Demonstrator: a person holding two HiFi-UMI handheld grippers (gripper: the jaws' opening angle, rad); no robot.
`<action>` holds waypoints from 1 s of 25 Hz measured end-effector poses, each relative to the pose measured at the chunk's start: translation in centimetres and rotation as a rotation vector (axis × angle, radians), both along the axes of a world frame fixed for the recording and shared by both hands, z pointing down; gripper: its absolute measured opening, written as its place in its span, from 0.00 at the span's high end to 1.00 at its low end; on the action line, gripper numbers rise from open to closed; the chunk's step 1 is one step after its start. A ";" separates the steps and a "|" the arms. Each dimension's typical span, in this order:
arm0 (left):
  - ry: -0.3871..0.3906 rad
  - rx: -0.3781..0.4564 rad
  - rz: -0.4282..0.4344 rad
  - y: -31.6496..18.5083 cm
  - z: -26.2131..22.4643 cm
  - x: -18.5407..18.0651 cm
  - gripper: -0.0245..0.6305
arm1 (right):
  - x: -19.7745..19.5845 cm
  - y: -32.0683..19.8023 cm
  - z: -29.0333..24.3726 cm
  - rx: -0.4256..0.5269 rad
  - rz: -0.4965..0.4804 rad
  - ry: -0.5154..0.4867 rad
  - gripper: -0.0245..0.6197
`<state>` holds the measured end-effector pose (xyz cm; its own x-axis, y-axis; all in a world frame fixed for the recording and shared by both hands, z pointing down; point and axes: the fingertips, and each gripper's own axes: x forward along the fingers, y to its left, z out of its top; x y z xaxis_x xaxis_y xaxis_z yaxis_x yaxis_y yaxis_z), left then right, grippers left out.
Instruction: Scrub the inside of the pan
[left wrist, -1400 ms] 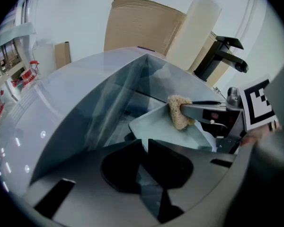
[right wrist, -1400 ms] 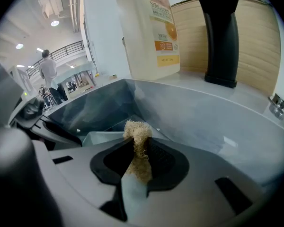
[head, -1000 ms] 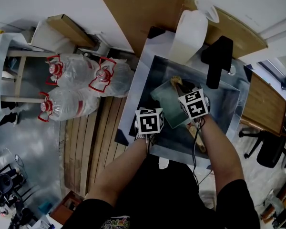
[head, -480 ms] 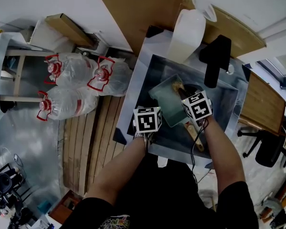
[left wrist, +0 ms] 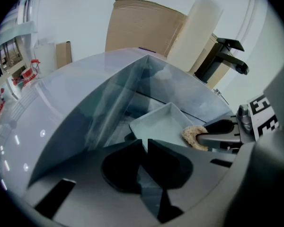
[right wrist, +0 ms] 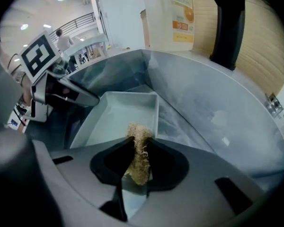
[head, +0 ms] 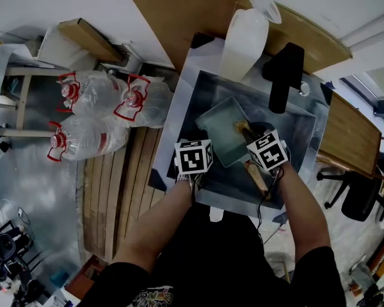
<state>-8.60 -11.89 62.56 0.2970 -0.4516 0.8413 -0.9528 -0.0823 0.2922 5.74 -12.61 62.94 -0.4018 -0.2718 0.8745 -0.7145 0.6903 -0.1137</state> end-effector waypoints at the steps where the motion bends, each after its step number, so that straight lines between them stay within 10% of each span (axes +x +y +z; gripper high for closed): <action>1: 0.001 0.000 -0.001 0.0 0.0 0.0 0.89 | 0.2 0.5 0.1 -0.007 -0.015 0.008 0.82; 12: 0.006 -0.002 -0.009 -0.1 0.0 0.1 0.90 | 0.4 2.1 0.0 0.030 -0.176 0.055 0.82; 19: 0.007 0.001 -0.009 -0.1 0.0 0.1 0.90 | -1.9 4.9 0.1 0.265 -0.759 0.312 0.82; 25: 0.006 -0.002 -0.010 -0.1 0.0 0.1 0.90 | -1.6 6.5 0.5 0.259 -1.079 0.398 0.82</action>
